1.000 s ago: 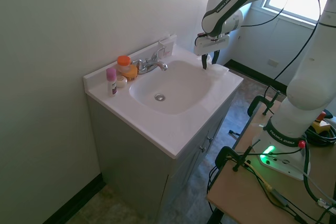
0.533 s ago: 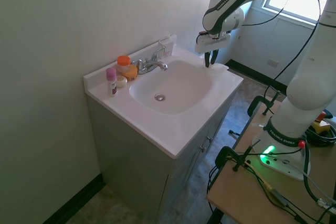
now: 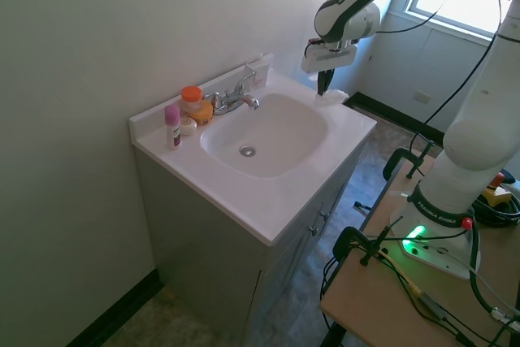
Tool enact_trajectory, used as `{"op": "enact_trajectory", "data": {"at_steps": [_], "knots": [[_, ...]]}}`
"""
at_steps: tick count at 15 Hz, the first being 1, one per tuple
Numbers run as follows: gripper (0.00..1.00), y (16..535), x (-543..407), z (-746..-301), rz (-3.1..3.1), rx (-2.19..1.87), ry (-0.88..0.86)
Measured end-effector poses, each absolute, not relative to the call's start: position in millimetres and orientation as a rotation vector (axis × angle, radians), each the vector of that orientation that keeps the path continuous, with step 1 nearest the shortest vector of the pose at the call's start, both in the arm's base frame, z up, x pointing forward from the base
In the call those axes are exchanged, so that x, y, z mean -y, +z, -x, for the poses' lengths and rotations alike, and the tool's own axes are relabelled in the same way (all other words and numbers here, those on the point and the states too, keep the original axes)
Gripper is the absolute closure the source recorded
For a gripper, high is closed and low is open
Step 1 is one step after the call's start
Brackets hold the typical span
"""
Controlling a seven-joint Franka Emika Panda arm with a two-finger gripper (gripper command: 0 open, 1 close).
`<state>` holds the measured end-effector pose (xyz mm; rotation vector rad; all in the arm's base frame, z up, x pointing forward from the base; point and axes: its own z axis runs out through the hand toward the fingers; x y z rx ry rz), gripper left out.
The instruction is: Throw the tissue in the trash bin
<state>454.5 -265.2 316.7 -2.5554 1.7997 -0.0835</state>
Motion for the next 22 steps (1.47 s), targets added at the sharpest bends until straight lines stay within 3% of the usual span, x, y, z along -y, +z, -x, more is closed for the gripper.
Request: {"op": "enact_trajectory", "data": {"at_steps": [4, 10, 11, 14, 22], "knots": [[1.00, 373, 335, -446, 2.331, -1.937, -0.259], [1.00, 292, 432, -484, 2.187, -2.158, -0.161], [0.00, 278, 435, -494, 2.198, -2.166, -0.134], [0.00, 257, 439, -508, 2.222, -2.166, -0.091], [0.00, 260, 444, -510, 2.249, -2.139, -0.046]]}}
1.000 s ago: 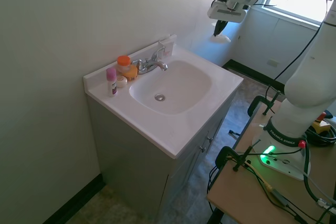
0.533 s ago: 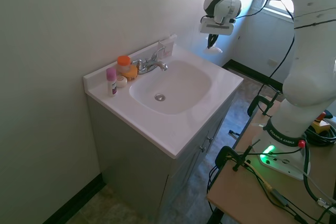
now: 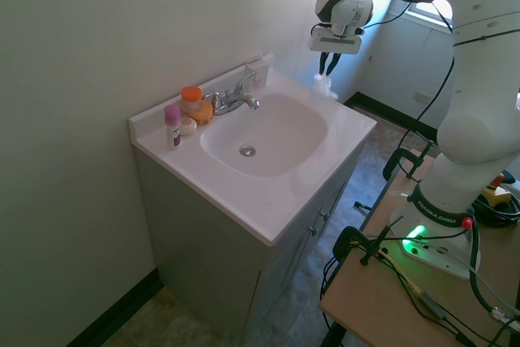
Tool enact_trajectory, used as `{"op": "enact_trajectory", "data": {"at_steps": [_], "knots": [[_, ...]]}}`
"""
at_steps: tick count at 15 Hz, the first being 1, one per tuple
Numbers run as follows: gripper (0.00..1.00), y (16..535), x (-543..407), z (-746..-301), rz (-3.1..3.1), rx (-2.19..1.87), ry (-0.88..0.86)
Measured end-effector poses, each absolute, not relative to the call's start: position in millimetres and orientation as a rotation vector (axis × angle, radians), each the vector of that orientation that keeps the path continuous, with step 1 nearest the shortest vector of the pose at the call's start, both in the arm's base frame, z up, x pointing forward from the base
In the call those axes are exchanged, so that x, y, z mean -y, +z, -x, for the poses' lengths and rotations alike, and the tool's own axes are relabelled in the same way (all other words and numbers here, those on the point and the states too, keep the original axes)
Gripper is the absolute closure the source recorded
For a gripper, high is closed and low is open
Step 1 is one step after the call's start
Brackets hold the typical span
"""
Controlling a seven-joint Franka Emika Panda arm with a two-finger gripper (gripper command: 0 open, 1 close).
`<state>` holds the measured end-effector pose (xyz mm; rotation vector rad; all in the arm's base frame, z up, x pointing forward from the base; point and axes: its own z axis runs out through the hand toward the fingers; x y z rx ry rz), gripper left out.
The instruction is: Throw the tissue in the trash bin
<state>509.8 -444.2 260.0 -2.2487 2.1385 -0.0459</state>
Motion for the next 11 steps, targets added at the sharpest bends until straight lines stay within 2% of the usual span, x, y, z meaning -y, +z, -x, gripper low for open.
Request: {"op": "enact_trajectory", "data": {"at_steps": [2, 5, 8, 11], "knots": [[0.00, 270, 443, -512, 2.273, -2.107, -0.070], [0.00, 324, 422, -510, 2.313, -2.016, -0.212], [0.00, 379, 382, -490, 2.371, -1.918, -0.330], [0.00, 405, 336, -461, 2.462, -1.826, -0.368]]}}
